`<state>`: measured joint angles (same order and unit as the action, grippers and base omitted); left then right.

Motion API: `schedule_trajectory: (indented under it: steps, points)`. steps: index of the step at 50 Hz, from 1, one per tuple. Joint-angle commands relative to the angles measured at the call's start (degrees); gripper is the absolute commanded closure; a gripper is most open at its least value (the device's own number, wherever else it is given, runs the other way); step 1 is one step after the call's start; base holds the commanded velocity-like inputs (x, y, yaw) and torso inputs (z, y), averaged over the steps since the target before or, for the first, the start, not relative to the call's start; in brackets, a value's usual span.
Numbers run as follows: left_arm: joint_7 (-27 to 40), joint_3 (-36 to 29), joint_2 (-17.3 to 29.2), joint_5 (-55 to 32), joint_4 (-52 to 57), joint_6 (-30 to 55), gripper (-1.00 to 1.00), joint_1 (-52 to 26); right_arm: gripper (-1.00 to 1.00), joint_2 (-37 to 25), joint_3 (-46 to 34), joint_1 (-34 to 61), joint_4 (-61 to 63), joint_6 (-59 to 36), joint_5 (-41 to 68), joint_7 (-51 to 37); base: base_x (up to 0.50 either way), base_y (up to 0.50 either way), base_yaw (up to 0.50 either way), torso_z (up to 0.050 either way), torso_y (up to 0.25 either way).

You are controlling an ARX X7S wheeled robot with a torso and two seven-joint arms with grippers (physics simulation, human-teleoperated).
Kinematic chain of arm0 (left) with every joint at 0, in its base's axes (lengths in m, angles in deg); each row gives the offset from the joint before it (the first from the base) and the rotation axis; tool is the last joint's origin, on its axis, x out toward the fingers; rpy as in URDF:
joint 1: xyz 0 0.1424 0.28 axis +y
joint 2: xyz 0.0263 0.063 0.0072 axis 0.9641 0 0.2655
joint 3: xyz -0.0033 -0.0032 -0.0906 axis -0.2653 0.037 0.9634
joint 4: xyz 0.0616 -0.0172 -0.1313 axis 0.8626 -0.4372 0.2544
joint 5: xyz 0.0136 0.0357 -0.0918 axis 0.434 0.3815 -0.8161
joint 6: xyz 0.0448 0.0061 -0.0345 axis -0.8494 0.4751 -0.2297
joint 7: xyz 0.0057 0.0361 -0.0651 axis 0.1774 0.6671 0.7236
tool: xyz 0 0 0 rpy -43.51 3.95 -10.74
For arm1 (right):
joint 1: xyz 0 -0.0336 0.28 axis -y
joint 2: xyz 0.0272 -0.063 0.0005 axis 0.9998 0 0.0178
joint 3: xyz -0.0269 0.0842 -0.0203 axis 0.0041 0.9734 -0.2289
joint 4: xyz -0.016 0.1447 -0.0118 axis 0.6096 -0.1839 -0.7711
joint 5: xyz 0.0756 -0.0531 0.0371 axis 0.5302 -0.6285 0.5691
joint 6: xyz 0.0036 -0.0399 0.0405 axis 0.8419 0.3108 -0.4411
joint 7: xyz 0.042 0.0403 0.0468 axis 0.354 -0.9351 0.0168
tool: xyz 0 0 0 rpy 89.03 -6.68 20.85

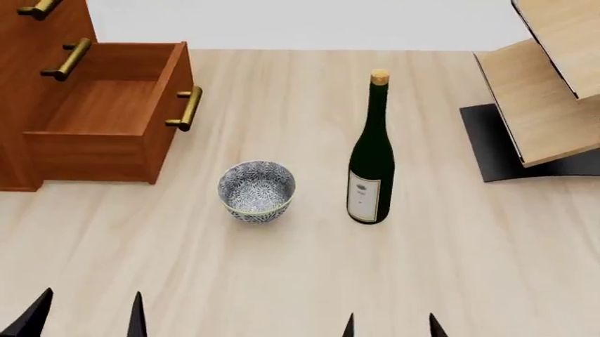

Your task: Close the bottom drawer of the cabinet and open the top drawer.

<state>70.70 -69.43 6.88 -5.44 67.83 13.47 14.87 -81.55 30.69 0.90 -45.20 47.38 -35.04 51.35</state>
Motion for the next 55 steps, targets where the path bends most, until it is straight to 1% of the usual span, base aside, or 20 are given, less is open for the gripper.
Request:
schedule_trajectory:
  steps: [1,5,6,7,10,12,14,16,18,21,27,31,36,44,50,53,55]
  points:
    - [1.8,-1.0,1.4,0.9,3.9,1.8,-1.00,-1.5,-1.00,-1.5,-0.3,1.7,3.3,-3.5,0.4,-1.3,0.00,0.00,0.00,0.050,0.002]
    - [2.1,0.1,1.4,-1.4,6.7,4.5,-1.00,-3.3,-1.00,-2.3,-0.1,3.0,5.8,-5.9,0.6,-1.6,0.00,0.00,0.00,0.050,0.003]
    - [1.5,-0.1,1.9,-1.7,7.4,4.2,-1.00,-3.9,-1.00,-2.4,-0.1,3.3,6.0,-6.2,0.7,-1.5,0.00,0.00,0.00,0.050,0.002]
    - [1.3,-0.5,2.5,-1.0,8.4,5.5,-1.00,-4.6,-1.00,-2.6,-0.2,3.7,6.6,-6.9,0.5,-1.6,0.00,0.00,0.00,0.050,0.000]
    - [0.5,-0.2,3.3,-2.7,10.9,8.7,-1.00,-6.3,-1.00,-2.9,0.0,4.6,7.7,-8.2,0.7,-1.8,0.00,0.00,0.00,0.050,0.002]
    - [0.0,-0.7,4.2,-2.2,12.0,9.1,-1.00,-7.3,-1.00,-3.3,-0.2,5.2,8.2,-8.8,0.5,-1.8,0.00,0.00,0.00,0.050,0.003]
    - [-0.3,-0.1,4.3,-3.7,13.5,10.8,-1.00,-8.3,-1.00,-3.5,0.3,5.9,8.5,-9.8,1.3,-1.7,0.00,0.00,0.00,0.050,0.003]
    - [-0.3,0.4,4.8,-4.9,15.3,14.5,-1.00,-10.1,-1.00,-3.9,0.4,6.8,9.1,-10.8,1.1,-2.0,0.00,0.00,0.00,0.050,0.001]
    - [-1.3,0.4,5.5,-6.0,16.4,15.5,-1.00,-11.4,-1.00,-4.3,0.7,7.7,9.8,-11.9,1.4,-1.9,0.00,0.00,0.00,0.000,0.000]
    - [-1.1,1.2,6.0,-7.5,18.5,19.6,-1.00,-14.3,-1.00,-4.7,1.0,9.0,11.2,-14.1,1.8,-1.9,0.00,0.00,0.00,0.000,0.000]
    - [-0.8,1.9,7.5,-7.2,20.3,21.9,-1.00,-20.0,-1.00,-5.2,1.0,11.3,13.1,-17.6,2.2,-2.1,0.00,0.00,0.00,0.000,0.000]
    - [-0.2,3.3,7.9,-8.4,22.8,24.5,-1.00,-24.0,-1.00,-5.3,0.8,12.3,12.7,-18.0,2.4,-2.2,0.00,0.00,0.00,0.000,0.000]
    - [0.1,5.2,8.1,-12.2,27.0,30.3,-1.00,-29.4,-1.00,-5.2,0.5,12.8,12.3,-18.4,2.5,-2.4,0.00,0.00,0.00,0.000,0.000]
    - [0.7,6.1,9.6,-14.8,31.6,37.0,-1.00,-36.0,-1.00,-5.5,0.8,14.3,13.9,-20.4,3.2,-2.6,0.00,0.00,0.00,0.000,0.000]
    - [1.1,6.4,10.5,-14.6,30.8,38.4,-1.00,-39.5,-1.00,-5.8,1.1,15.4,15.7,-22.0,4.0,-2.6,0.00,0.00,0.00,0.000,0.000]
    - [1.2,6.1,11.2,-14.4,31.1,39.3,-1.00,-41.2,-1.00,-5.8,1.4,16.0,15.9,-22.3,4.5,-2.7,0.00,0.00,0.00,0.000,0.000]
    - [1.4,5.0,12.1,-12.8,30.7,38.6,-1.00,-41.9,-1.00,-5.8,1.4,16.2,15.9,-22.2,4.6,-2.7,0.00,0.00,0.00,0.000,0.000]
